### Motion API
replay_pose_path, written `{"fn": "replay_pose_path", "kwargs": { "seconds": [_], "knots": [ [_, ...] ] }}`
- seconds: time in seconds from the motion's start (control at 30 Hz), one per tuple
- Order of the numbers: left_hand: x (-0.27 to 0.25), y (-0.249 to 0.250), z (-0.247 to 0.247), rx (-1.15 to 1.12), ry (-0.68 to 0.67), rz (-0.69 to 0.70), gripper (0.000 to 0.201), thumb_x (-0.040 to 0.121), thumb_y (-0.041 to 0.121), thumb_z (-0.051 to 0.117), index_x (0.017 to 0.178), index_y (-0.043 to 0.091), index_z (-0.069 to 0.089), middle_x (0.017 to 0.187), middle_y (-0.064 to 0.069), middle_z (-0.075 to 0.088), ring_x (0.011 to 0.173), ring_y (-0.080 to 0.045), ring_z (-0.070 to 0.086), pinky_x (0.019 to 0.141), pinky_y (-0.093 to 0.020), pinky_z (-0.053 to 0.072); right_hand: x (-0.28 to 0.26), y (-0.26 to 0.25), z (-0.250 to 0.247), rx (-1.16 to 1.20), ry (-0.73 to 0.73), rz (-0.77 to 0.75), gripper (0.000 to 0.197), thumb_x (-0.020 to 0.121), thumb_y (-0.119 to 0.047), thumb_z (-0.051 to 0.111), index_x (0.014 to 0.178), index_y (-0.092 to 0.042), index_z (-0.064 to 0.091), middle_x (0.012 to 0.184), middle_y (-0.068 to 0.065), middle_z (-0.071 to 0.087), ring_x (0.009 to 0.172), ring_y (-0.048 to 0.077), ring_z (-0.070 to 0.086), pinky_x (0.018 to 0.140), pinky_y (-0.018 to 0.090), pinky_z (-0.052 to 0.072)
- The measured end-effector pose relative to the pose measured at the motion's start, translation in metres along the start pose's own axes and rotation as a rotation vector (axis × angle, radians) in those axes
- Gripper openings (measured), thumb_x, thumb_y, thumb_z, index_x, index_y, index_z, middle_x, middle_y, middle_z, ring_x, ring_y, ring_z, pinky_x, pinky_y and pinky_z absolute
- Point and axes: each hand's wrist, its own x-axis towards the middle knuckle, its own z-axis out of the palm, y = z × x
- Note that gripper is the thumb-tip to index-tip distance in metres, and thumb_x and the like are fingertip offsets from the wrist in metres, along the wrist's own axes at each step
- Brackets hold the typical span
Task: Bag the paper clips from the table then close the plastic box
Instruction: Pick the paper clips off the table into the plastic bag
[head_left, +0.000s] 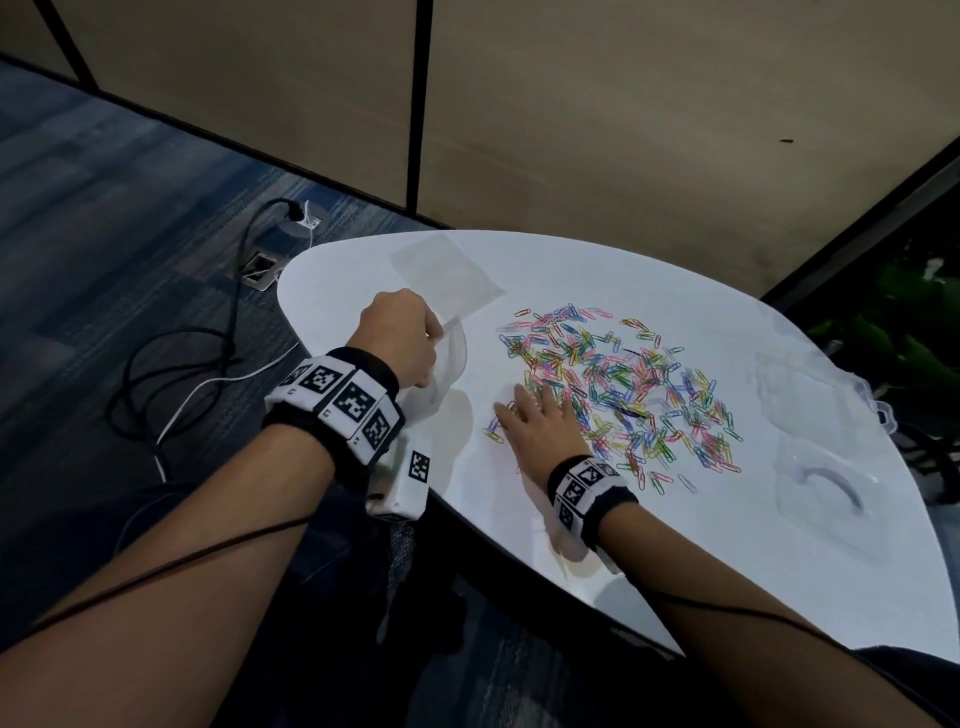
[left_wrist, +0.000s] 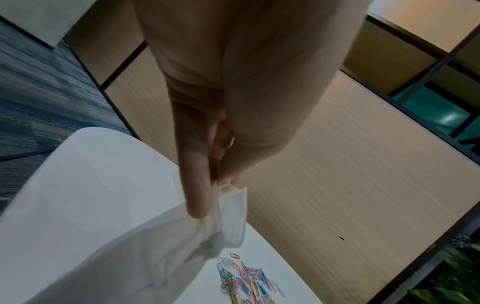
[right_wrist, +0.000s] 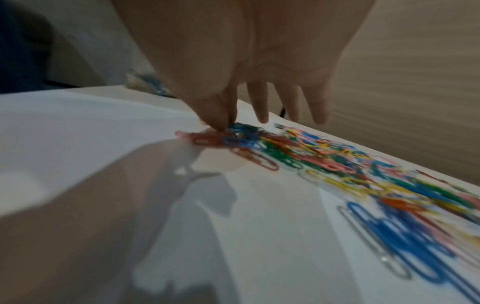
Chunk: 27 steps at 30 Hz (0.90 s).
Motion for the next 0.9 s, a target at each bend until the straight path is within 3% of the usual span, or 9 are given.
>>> {"fn": "replay_pose_path", "kwargs": {
  "seconds": [0.07, 0.13, 0.2, 0.27, 0.4, 0.47, 0.53, 0.7, 0.9],
  "knots": [
    [-0.001, 0.0, 0.001, 0.003, 0.002, -0.001, 0.033, 0.084, -0.011, 0.059, 0.107, 0.006, 0.075, 0.09, -0.016, 0.076, 0.074, -0.028, 0.076, 0.081, -0.038, 0.063, 0.006, 0.011, -0.005, 0.079, -0.024, 0.057, 0.054, 0.088, -0.014, 0.063, 0.137, -0.019, 0.041, 0.15, 0.016, 0.032, 0.13, 0.044, 0.039, 0.099, 0.056, 0.047],
    [-0.002, 0.0, 0.001, -0.007, 0.009, -0.005, 0.03, 0.087, -0.007, 0.056, 0.105, 0.008, 0.075, 0.085, -0.014, 0.075, 0.065, -0.026, 0.076, 0.078, -0.037, 0.064, 0.011, 0.014, -0.013, 0.137, 0.019, 0.049, 0.033, 0.086, -0.005, 0.06, 0.119, -0.01, 0.056, 0.128, 0.015, 0.05, 0.111, 0.035, 0.055, 0.083, 0.043, 0.055],
    [-0.002, 0.0, 0.001, -0.013, 0.007, -0.012, 0.03, 0.088, -0.007, 0.055, 0.105, 0.009, 0.075, 0.086, -0.014, 0.075, 0.063, -0.027, 0.076, 0.077, -0.037, 0.064, 0.015, 0.018, -0.02, 0.166, 0.044, 0.047, 0.019, 0.087, 0.0, 0.057, 0.104, -0.004, 0.064, 0.109, 0.014, 0.057, 0.097, 0.032, 0.06, 0.078, 0.04, 0.055],
    [-0.001, -0.001, 0.001, -0.013, 0.003, -0.016, 0.031, 0.087, -0.008, 0.055, 0.106, 0.008, 0.075, 0.089, -0.014, 0.074, 0.064, -0.028, 0.076, 0.076, -0.038, 0.064, 0.019, 0.024, -0.027, 0.224, 0.047, 0.108, 0.017, 0.089, 0.0, 0.057, 0.101, -0.003, 0.069, 0.105, 0.013, 0.061, 0.095, 0.03, 0.063, 0.08, 0.036, 0.055],
    [0.001, -0.002, 0.003, 0.0, -0.007, -0.014, 0.032, 0.085, -0.009, 0.058, 0.106, 0.008, 0.075, 0.091, -0.013, 0.074, 0.066, -0.027, 0.076, 0.076, -0.038, 0.064, 0.018, 0.045, -0.043, 0.617, 0.152, 0.449, 0.019, 0.09, -0.006, 0.061, 0.102, -0.01, 0.075, 0.099, 0.008, 0.074, 0.086, 0.022, 0.068, 0.082, 0.03, 0.058],
    [0.001, -0.001, 0.003, -0.005, -0.009, -0.015, 0.031, 0.086, -0.008, 0.057, 0.105, 0.009, 0.075, 0.091, -0.013, 0.074, 0.063, -0.028, 0.076, 0.074, -0.038, 0.064, 0.014, 0.058, -0.053, 0.892, 0.223, 0.637, 0.018, 0.087, -0.009, 0.068, 0.101, -0.014, 0.076, 0.098, 0.003, 0.075, 0.078, 0.016, 0.067, 0.074, 0.027, 0.059],
    [0.001, 0.0, 0.004, -0.008, -0.009, -0.011, 0.03, 0.088, -0.006, 0.056, 0.105, 0.009, 0.075, 0.093, -0.012, 0.074, 0.063, -0.028, 0.076, 0.074, -0.037, 0.065, 0.011, 0.068, -0.066, 1.066, 0.285, 0.717, 0.017, 0.083, -0.013, 0.074, 0.1, -0.015, 0.077, 0.089, -0.003, 0.073, 0.072, 0.01, 0.066, 0.063, 0.017, 0.054],
    [0.001, 0.003, 0.008, -0.001, -0.025, -0.004, 0.029, 0.088, -0.007, 0.056, 0.105, 0.009, 0.074, 0.09, -0.013, 0.075, 0.066, -0.027, 0.077, 0.076, -0.038, 0.064, 0.006, 0.061, -0.114, 1.76, 0.425, 0.626, 0.014, 0.077, -0.003, 0.078, 0.091, -0.007, 0.076, 0.084, 0.01, 0.076, 0.079, 0.022, 0.072, 0.074, 0.025, 0.059],
    [0.001, 0.006, 0.017, -0.02, -0.043, -0.008, 0.024, 0.089, -0.003, 0.056, 0.101, 0.008, 0.073, 0.081, -0.013, 0.076, 0.062, -0.027, 0.076, 0.074, -0.037, 0.064, 0.01, -0.003, -0.147, 2.065, 0.345, 0.461, 0.014, 0.081, 0.005, 0.072, 0.095, 0.001, 0.07, 0.086, 0.014, 0.072, 0.074, 0.019, 0.069, 0.072, 0.022, 0.059]
  ]
}}
